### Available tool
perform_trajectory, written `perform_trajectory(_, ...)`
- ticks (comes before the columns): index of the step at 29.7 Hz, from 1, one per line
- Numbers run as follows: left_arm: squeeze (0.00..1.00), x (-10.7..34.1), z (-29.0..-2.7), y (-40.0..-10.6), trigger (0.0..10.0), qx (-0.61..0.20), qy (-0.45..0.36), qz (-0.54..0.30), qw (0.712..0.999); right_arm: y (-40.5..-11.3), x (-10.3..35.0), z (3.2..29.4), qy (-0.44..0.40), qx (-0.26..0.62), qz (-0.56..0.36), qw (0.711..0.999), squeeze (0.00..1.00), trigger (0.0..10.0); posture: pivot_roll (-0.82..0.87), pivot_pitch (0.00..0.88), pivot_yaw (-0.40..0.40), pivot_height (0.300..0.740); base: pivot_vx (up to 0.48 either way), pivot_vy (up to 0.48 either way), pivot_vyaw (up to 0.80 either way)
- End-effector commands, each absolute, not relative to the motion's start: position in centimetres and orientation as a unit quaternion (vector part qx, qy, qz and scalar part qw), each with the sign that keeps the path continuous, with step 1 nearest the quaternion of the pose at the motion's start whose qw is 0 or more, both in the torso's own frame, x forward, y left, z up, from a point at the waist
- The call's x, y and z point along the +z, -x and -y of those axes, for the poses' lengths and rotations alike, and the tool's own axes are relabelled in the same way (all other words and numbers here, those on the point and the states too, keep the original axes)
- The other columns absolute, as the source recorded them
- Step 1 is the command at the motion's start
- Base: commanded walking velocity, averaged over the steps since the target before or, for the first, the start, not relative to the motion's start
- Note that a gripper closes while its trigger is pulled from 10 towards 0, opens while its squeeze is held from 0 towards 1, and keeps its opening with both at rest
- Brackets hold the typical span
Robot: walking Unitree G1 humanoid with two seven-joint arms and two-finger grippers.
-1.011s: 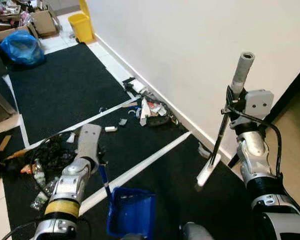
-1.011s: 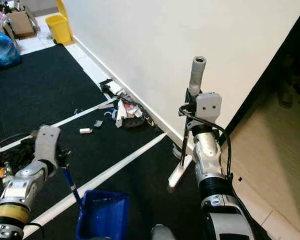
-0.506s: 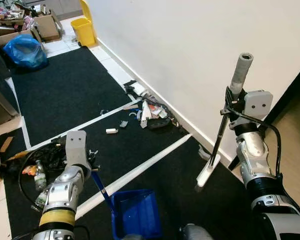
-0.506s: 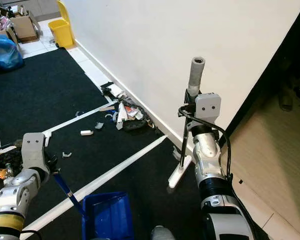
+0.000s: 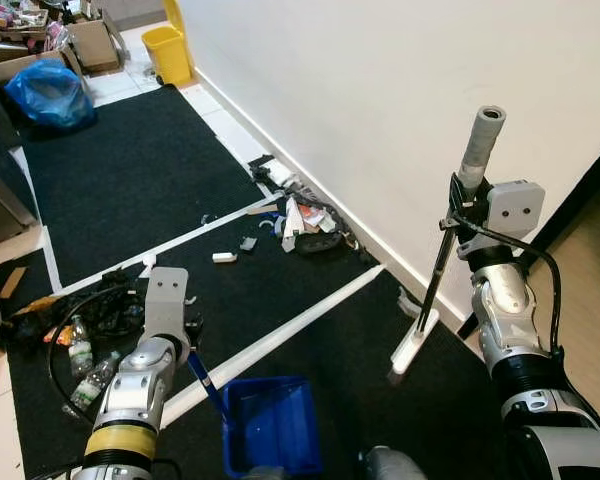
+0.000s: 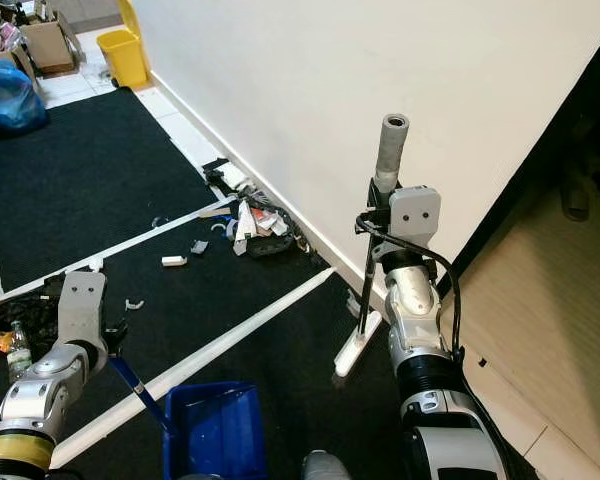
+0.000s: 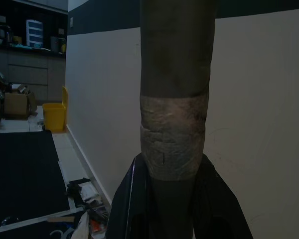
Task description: Sweep floor
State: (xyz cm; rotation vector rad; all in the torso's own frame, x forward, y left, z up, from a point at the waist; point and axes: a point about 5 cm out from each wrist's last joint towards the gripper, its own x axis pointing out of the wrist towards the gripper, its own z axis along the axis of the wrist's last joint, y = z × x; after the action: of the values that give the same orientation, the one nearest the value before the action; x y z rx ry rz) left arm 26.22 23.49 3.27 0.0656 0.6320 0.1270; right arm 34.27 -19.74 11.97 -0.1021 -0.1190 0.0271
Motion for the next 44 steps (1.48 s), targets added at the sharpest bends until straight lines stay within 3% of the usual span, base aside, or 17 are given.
perform_trajectory(1, 0.0, 5.1, -24.3, -26.5, 10.0, 0.075, -0.049, -0.292, 0.952, -34.5, 12.6, 19.7, 0.055, 0.016, 0.075, 0.995, 0.0, 10.0, 0.09, 0.043, -0.008, 0.74, 0.0, 0.0, 0.0)
perform_trajectory(5, 0.0, 5.8, -24.1, -26.3, 10.0, 0.079, -0.029, -0.29, 0.953, -34.5, 12.6, 19.7, 0.055, 0.017, 0.075, 0.995, 0.0, 10.0, 0.09, 0.043, -0.008, 0.74, 0.0, 0.0, 0.0)
perform_trajectory(8, 0.0, 6.2, -23.7, -26.1, 10.0, 0.089, 0.03, -0.297, 0.95, -34.5, 12.5, 19.6, 0.055, 0.018, 0.074, 0.996, 0.0, 10.0, 0.09, 0.045, -0.01, 0.74, 0.0, 0.0, 0.0)
perform_trajectory(17, 0.0, 6.0, -23.3, -25.6, 10.0, 0.079, 0.041, -0.326, 0.941, -34.6, 12.5, 19.4, 0.055, 0.021, 0.074, 0.996, 0.0, 10.0, 0.1, 0.044, -0.009, 0.74, 0.0, 0.0, 0.0)
perform_trajectory(18, 0.0, 6.0, -23.3, -25.4, 6.1, 0.081, 0.045, -0.33, 0.94, -34.5, 12.6, 19.5, 0.056, 0.02, 0.075, 0.995, 0.0, 10.0, 0.1, 0.044, -0.009, 0.74, 0.0, 0.0, 0.0)
perform_trajectory(19, 0.0, 6.0, -23.2, -25.4, 6.1, 0.081, 0.046, -0.331, 0.939, -34.5, 12.6, 19.6, 0.056, 0.019, 0.075, 0.995, 0.0, 10.0, 0.1, 0.044, -0.009, 0.74, 0.0, 0.0, 0.0)
perform_trajectory(20, 0.0, 6.1, -23.2, -25.3, 2.7, 0.082, 0.047, -0.333, 0.938, -34.5, 12.5, 19.6, 0.056, 0.019, 0.074, 0.996, 0.0, 10.0, 0.09, 0.042, -0.007, 0.74, 0.0, 0.0, 0.0)
perform_trajectory(21, 0.0, 6.1, -23.2, -25.3, 0.0, 0.083, 0.048, -0.337, 0.937, -34.5, 12.5, 19.7, 0.056, 0.018, 0.073, 0.996, 0.0, 10.0, 0.09, 0.042, -0.007, 0.74, 0.0, 0.0, 0.0)
perform_trajectory(36, 0.0, 6.6, -23.1, -25.3, 0.0, 0.08, 0.044, -0.335, 0.938, -34.6, 12.6, 19.4, 0.056, 0.023, 0.075, 0.995, 0.0, 10.0, 0.1, 0.032, -0.007, 0.74, 0.0, 0.0, 0.0)
perform_trajectory(40, 0.0, 7.7, -23.1, -26.3, 0.0, 0.072, 0.019, -0.297, 0.952, -34.7, 12.7, 19.5, 0.057, 0.024, 0.076, 0.995, 0.0, 10.0, 0.1, 0.028, -0.008, 0.74, 0.0, 0.0, 0.0)
perform_trajectory(41, 0.0, 8.4, -22.9, -26.9, 3.8, 0.063, 0.014, -0.274, 0.959, -34.7, 12.7, 19.5, 0.057, 0.024, 0.076, 0.995, 0.0, 10.0, 0.09, 0.023, -0.009, 0.74, 0.0, 0.0, 0.0)
perform_trajectory(42, 0.0, 9.1, -22.8, -27.4, 10.0, 0.056, 0.005, -0.252, 0.966, -34.7, 12.7, 19.4, 0.057, 0.024, 0.076, 0.995, 0.0, 10.0, 0.09, 0.023, -0.009, 0.74, 0.0, 0.0, 0.0)
perform_trajectory(44, 0.0, 9.9, -22.8, -28.0, 10.0, 0.05, -0.008, -0.228, 0.972, -34.7, 12.7, 19.4, 0.057, 0.024, 0.077, 0.995, 0.0, 10.0, 0.09, 0.023, -0.009, 0.74, 0.0, 0.0, 0.0)
